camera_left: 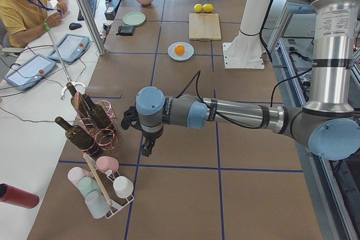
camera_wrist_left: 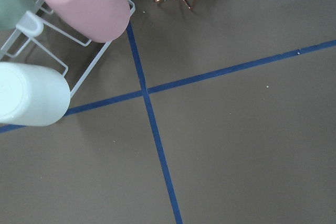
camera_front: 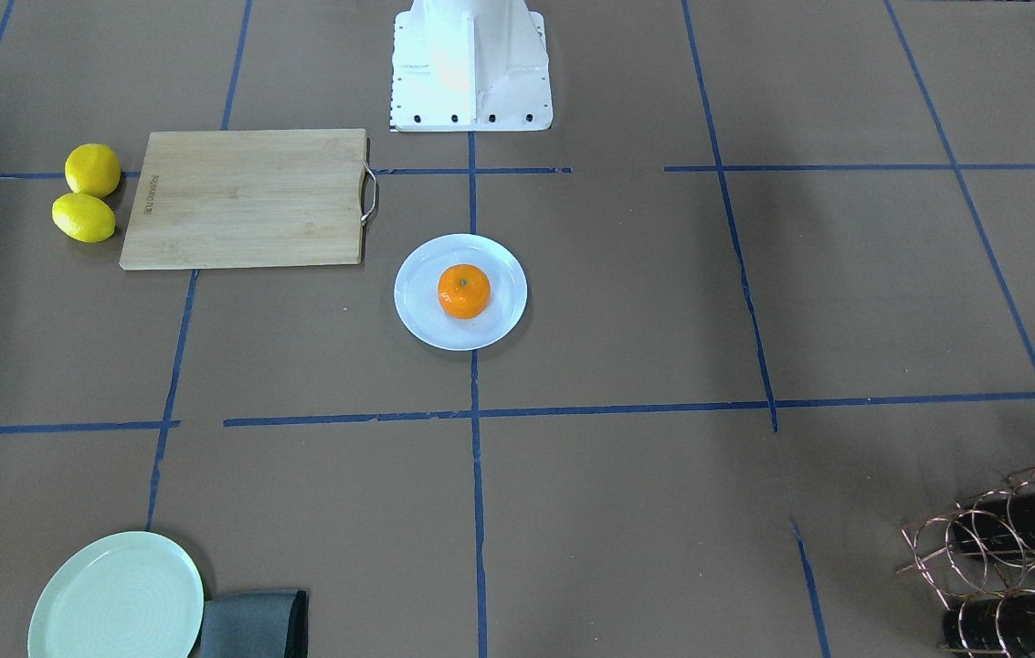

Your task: Pick orange to plate

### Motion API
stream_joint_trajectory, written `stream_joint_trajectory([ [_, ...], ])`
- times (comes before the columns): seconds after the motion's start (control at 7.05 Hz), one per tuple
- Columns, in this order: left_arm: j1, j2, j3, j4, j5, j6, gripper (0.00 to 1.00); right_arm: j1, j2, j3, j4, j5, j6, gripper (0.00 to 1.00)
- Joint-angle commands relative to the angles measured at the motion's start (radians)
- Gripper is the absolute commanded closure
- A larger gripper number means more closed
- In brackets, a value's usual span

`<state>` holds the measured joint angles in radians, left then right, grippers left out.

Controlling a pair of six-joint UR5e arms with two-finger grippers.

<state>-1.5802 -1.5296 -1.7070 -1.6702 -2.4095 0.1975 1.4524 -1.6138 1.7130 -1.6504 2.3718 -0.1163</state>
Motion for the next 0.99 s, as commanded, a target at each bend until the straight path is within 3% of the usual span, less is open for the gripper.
stream_joint_trajectory([
  [0.0, 0.002, 0.003, -0.006, -0.014, 0.004, 0.000, 0.00, 0.003, -0.001, -0.004, 0.001, 0.023, 0.000, 0.00],
  [0.85, 0.025, 0.020, 0.006, -0.008, 0.006, -0.012, 0.00, 0.020, 0.000, 0.027, 0.003, 0.015, 0.006, 0.00],
])
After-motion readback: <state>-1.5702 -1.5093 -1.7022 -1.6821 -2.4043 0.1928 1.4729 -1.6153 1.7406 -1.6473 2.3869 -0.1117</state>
